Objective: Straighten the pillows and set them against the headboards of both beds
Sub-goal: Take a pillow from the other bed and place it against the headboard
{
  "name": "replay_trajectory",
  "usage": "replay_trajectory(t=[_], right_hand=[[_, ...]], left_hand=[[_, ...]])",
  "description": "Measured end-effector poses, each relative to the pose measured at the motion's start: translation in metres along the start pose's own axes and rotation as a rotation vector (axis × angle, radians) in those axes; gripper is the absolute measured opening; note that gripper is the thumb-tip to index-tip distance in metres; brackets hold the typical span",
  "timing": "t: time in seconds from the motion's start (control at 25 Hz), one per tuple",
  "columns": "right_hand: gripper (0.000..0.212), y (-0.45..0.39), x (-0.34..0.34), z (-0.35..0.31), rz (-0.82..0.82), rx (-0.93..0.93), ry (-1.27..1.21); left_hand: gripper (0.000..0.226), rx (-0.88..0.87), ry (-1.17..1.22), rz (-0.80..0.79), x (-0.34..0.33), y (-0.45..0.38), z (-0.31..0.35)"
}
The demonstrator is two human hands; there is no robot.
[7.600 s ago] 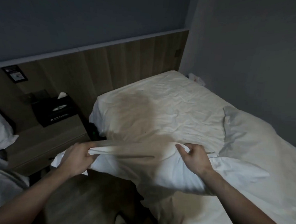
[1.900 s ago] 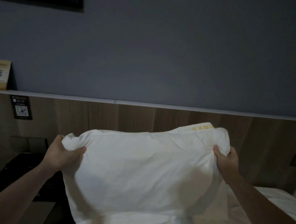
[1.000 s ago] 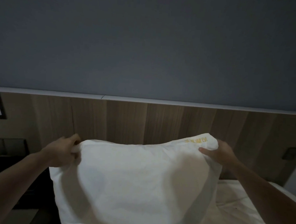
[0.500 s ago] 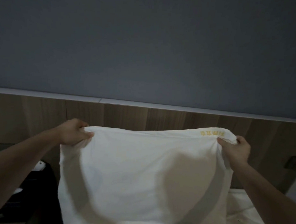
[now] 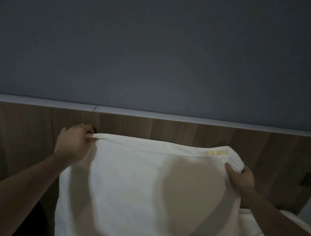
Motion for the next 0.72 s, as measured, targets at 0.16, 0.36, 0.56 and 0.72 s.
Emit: replay_trajectory(t=[0.16,0.36,0.56,0.72], right_hand=[[0.048,0.002,-0.008,-0.012,0.044,0.106,-0.152],[0.063,0.021,-0.021,0.032,-0.117,-0.007,-0.072],[0.106,0.037,-0.011,0.062,-0.077,0.009,-0.063],[0.085,0.064,-0.007,0.071,-0.135,-0.145,-0.129]], left_hand=[[0.015,0.127,-0.031,0.097,0.002,-0.01,-0.009],[0.042,0.245,0.028,0.036,-0.009,0.022,-0.022],[0.092,0.693,0.671,-0.258,-0.064,0.099,-0.068],[0.045,0.741,0.864,-0.407,-0.071,0.136,-0.052]])
Point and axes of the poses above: each hand's wrist, its own y-axis away from the middle knuckle, its own x-axis out of the back of the hand, z = x × y, the point moved 4 cm from there along -y, towards the middle knuckle, and after that the axes turned 8 degrees about -y, right-handed, at the moved point
